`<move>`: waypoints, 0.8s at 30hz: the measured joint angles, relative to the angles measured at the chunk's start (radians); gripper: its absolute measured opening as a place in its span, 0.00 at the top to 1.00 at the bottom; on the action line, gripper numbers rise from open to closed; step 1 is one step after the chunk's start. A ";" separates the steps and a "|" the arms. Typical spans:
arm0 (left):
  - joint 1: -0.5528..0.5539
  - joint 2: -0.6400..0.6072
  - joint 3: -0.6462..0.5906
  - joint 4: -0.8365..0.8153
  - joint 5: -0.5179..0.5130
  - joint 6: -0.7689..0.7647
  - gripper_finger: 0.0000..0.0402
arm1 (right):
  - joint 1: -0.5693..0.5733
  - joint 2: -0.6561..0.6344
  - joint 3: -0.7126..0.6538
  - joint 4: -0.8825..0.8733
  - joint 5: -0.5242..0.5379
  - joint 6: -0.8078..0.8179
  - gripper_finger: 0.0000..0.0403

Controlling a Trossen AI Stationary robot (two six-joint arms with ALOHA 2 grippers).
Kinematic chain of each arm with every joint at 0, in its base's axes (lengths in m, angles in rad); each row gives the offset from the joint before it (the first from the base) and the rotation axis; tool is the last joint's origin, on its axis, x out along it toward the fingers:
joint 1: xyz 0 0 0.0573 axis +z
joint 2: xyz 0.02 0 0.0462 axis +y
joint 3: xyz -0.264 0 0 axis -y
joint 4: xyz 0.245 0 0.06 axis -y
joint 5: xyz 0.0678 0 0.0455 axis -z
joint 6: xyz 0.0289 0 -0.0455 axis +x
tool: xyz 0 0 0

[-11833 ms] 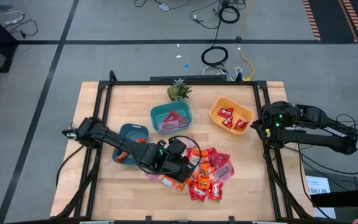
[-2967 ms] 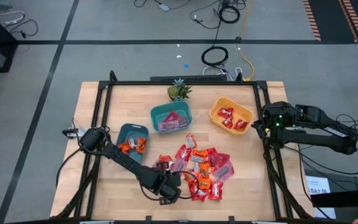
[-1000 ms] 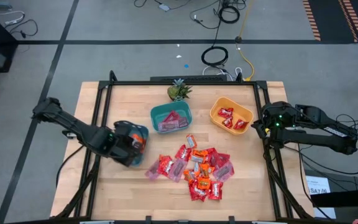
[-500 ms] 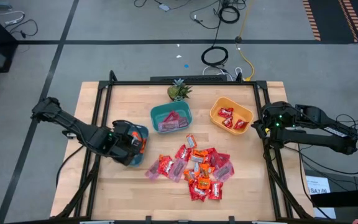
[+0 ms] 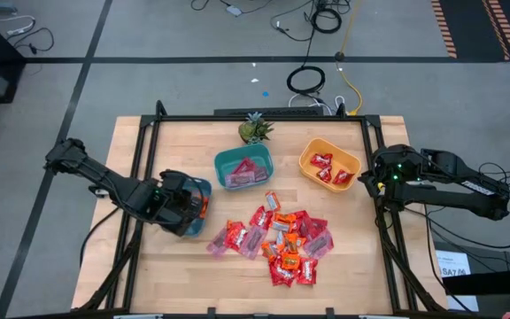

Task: Sort candy
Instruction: Put the orange chocolate into the blue bin, then put the pink candy into the light blue bin

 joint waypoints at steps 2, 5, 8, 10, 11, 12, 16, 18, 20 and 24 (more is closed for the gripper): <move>0.000 0.000 0.000 0.001 -0.002 0.011 0.81 | 0.000 0.000 0.000 0.000 0.000 0.000 0.72; 0.000 0.000 0.000 0.004 -0.002 0.009 0.80 | 0.000 0.000 0.000 0.000 0.000 0.000 0.72; 0.000 0.000 0.000 0.005 -0.002 0.009 0.80 | 0.000 0.000 0.000 0.000 0.000 0.000 0.72; 0.000 0.000 0.000 0.010 -0.002 0.009 0.80 | 0.000 0.000 0.000 0.000 0.000 0.000 0.72; 0.000 0.000 0.000 0.017 -0.002 0.009 0.80 | 0.000 0.000 0.000 0.000 0.000 0.000 0.72; 0.000 0.000 0.000 0.024 -0.002 0.009 0.80 | 0.000 0.000 0.000 0.000 0.000 -0.001 0.72; 0.000 0.000 0.000 0.055 -0.002 0.009 0.80 | 0.000 0.000 0.000 0.000 0.000 -0.002 0.72; 0.000 0.000 0.000 0.069 -0.002 0.009 0.80 | 0.000 0.000 0.000 0.000 0.000 -0.002 0.72; 0.000 0.000 0.000 0.074 -0.001 0.009 0.80 | 0.000 0.000 0.000 0.000 0.000 -0.001 0.72; 0.000 0.000 0.000 0.077 -0.001 0.009 0.80 | 0.000 0.000 0.000 0.000 -0.001 -0.001 0.72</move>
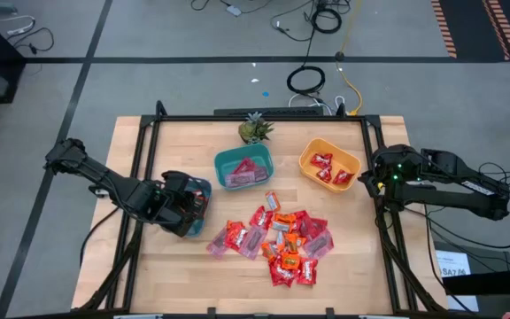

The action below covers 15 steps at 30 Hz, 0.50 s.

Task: Sort candy
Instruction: Put the pink candy into the light blue bin

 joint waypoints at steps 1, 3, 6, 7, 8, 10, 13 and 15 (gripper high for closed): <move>0.000 0.000 0.000 0.003 0.000 0.001 0.80 | 0.000 0.000 0.000 0.000 0.000 0.001 0.72; 0.000 0.000 0.000 0.011 0.000 0.008 0.80 | 0.000 0.000 0.000 0.000 -0.002 0.008 0.72; 0.000 0.000 0.000 0.024 0.016 0.043 0.80 | 0.000 0.000 0.000 0.000 -0.002 0.010 0.72; 0.000 0.000 0.000 0.030 0.023 0.062 0.80 | 0.000 0.000 0.000 0.000 -0.002 0.010 0.72; 0.000 0.000 0.000 0.043 0.029 0.088 0.80 | 0.000 0.000 0.000 0.000 -0.002 0.010 0.72; 0.000 0.000 0.000 0.086 0.035 0.165 0.80 | 0.000 0.000 0.000 0.000 -0.002 0.007 0.72; 0.000 0.002 0.000 0.180 0.037 0.352 0.80 | 0.000 0.000 0.000 0.000 -0.002 -0.009 0.72; 0.000 0.009 0.000 0.255 0.053 0.517 0.80 | 0.000 0.000 0.000 -0.001 -0.002 -0.011 0.72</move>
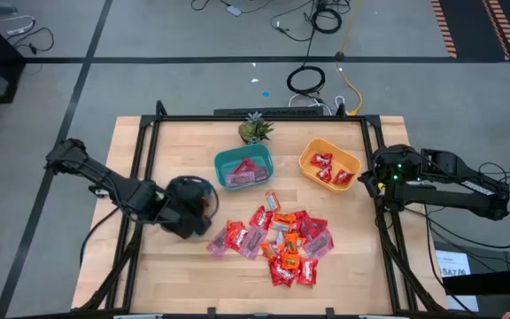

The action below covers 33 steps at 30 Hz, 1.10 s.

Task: Sort candy
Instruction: Put the pink candy into the light blue bin

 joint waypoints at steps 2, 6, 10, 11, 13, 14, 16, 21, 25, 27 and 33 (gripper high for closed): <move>0.000 0.008 0.000 0.068 0.024 0.163 0.80 | 0.000 0.000 0.000 0.000 0.000 -0.024 0.72; 0.000 0.034 0.000 0.169 0.036 0.346 0.80 | 0.000 0.000 0.000 0.008 -0.002 -0.096 0.72; 0.000 0.052 0.000 0.185 0.034 0.374 0.80 | 0.000 0.001 0.000 0.077 -0.054 -0.161 0.76; 0.000 0.056 0.000 0.184 0.034 0.375 0.80 | 0.000 0.004 0.000 0.105 -0.070 -0.177 0.77; 0.000 0.063 0.000 0.181 0.035 0.374 0.80 | 0.000 0.017 0.000 0.155 -0.103 -0.203 0.81; 0.000 0.066 0.000 0.182 0.035 0.374 0.80 | 0.000 0.027 0.000 0.177 -0.122 -0.214 0.82; 0.000 0.068 0.000 0.181 0.035 0.374 0.80 | 0.000 0.053 0.000 0.213 -0.161 -0.236 0.85; 0.000 0.068 0.000 0.182 0.034 0.374 0.80 | 0.028 0.154 0.000 0.245 -0.211 -0.285 0.92; 0.000 0.068 0.000 0.181 0.034 0.374 0.80 | 0.096 0.254 0.000 0.266 -0.202 -0.289 0.97; 0.000 0.068 0.000 0.181 0.034 0.374 0.80 | 0.138 0.306 0.000 0.278 -0.181 -0.284 0.98; 0.000 0.068 0.000 0.181 0.034 0.374 0.80 | 0.227 0.436 0.000 0.328 -0.131 -0.191 0.99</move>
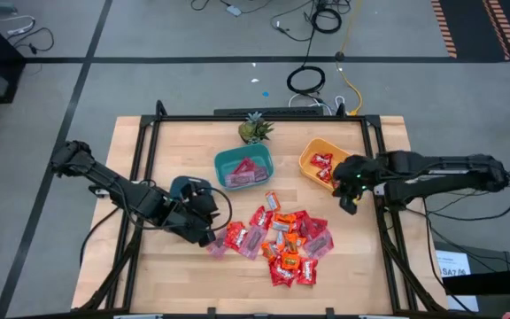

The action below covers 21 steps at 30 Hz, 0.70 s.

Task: Sort candy
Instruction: Put the pink candy into the light blue bin

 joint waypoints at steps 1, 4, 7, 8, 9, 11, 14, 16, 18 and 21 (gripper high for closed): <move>0.000 0.000 0.000 0.000 0.000 0.000 0.80 | 0.005 0.017 0.000 0.010 -0.001 0.030 0.99; 0.000 0.000 0.000 0.000 0.000 0.000 0.80 | 0.018 0.063 0.000 0.042 -0.003 0.071 0.98; 0.000 0.000 0.000 0.000 0.000 0.000 0.80 | 0.023 0.103 0.000 0.081 -0.003 0.099 0.93; 0.000 0.000 0.000 0.000 0.000 0.000 0.80 | 0.023 0.115 0.000 0.101 -0.004 0.113 0.90; 0.000 0.000 0.000 0.000 0.000 0.000 0.80 | 0.023 0.128 0.000 0.121 -0.004 0.120 0.88; 0.000 0.000 0.000 0.000 0.000 0.000 0.80 | 0.023 0.151 0.000 0.152 -0.004 0.127 0.81; 0.000 0.000 0.000 0.000 0.000 0.000 0.80 | 0.023 0.191 0.000 0.199 -0.003 0.142 0.70; 0.000 0.000 0.000 0.000 0.000 0.000 0.80 | 0.029 0.219 0.000 0.219 -0.003 0.143 0.64; 0.000 0.000 0.000 0.000 0.000 0.000 0.80 | 0.041 0.250 0.000 0.228 -0.003 0.144 0.58; 0.000 0.000 0.000 -0.001 0.000 0.000 0.80 | 0.066 0.299 0.000 0.242 -0.004 0.173 0.51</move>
